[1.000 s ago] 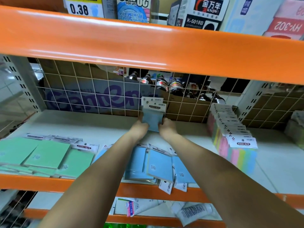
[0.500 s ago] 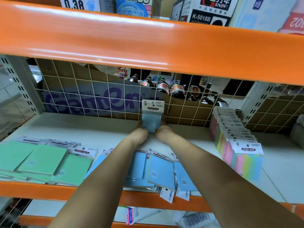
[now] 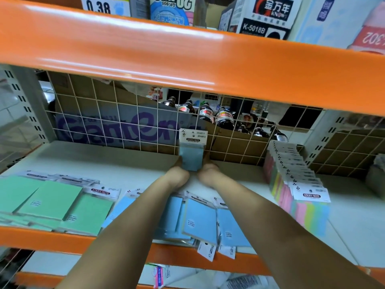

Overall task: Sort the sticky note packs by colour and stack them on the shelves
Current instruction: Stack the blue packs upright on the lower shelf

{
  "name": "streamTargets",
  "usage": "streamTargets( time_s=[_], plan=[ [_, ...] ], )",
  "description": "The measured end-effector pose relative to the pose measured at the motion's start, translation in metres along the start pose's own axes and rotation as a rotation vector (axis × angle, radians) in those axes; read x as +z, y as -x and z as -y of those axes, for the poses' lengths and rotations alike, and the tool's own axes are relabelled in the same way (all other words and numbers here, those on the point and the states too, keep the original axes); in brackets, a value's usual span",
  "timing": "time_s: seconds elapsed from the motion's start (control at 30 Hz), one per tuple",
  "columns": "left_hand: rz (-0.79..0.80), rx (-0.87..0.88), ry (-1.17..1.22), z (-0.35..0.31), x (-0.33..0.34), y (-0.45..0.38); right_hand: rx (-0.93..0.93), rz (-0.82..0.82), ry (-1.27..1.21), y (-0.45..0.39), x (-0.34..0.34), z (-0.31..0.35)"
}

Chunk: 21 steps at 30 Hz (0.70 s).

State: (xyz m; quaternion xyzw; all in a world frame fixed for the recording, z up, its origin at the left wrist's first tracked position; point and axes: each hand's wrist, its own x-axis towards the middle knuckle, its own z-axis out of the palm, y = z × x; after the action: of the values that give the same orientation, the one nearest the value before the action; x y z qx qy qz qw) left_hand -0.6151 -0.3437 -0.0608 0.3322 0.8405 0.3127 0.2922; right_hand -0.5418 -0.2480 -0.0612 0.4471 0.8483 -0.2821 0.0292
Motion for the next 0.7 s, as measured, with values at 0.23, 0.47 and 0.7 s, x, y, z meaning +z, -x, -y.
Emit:
streamTargets(
  time_s=[0.23,0.47,0.7],
  plan=[
    [-0.296,0.004,-0.151,-0.004,-0.015,0.039,-0.121,-0.119,-0.083,0.027,-0.009,-0.017],
    [-0.288,-0.018,-0.452,-0.001,-0.023,0.075,-0.279,-0.156,0.150,0.075,-0.020,-0.029],
    [-0.209,-0.044,-0.515,-0.009,-0.003,0.104,-0.288,-0.240,0.460,0.109,-0.005,-0.050]
  ],
)
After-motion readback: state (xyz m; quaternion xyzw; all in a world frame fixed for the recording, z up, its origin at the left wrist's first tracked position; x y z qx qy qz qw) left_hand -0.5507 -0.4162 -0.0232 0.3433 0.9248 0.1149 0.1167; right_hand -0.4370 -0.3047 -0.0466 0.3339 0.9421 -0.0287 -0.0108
